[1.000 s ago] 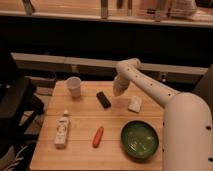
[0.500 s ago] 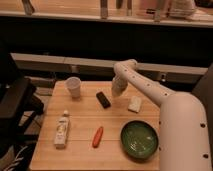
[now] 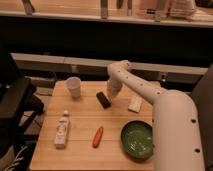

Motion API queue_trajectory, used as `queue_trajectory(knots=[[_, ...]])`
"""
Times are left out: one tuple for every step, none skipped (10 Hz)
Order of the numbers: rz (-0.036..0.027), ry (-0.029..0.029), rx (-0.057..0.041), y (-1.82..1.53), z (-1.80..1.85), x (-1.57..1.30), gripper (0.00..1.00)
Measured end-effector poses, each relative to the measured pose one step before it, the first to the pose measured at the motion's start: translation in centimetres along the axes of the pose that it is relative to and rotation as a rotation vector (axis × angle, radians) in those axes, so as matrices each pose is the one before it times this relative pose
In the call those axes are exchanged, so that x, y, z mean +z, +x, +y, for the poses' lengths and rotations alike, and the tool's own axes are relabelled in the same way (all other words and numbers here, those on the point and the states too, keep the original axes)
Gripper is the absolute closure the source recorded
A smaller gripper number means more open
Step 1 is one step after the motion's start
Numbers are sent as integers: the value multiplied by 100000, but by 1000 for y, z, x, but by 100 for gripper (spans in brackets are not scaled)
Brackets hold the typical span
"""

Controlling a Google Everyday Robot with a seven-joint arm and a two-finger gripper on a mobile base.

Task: Push the eraser across the table

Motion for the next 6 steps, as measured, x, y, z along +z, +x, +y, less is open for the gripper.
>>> queue_trajectory(knots=[[48, -876, -1586, -816, -232, 242, 100], [197, -838, -1733, -820, -254, 113, 100], [109, -873, -1962, -868, -4, 104, 100], [132, -658, -1339, -582, -19, 75, 100], [121, -528, -1077, -446, -8, 30, 100], [150, -463, -982, -266, 22, 43, 100]])
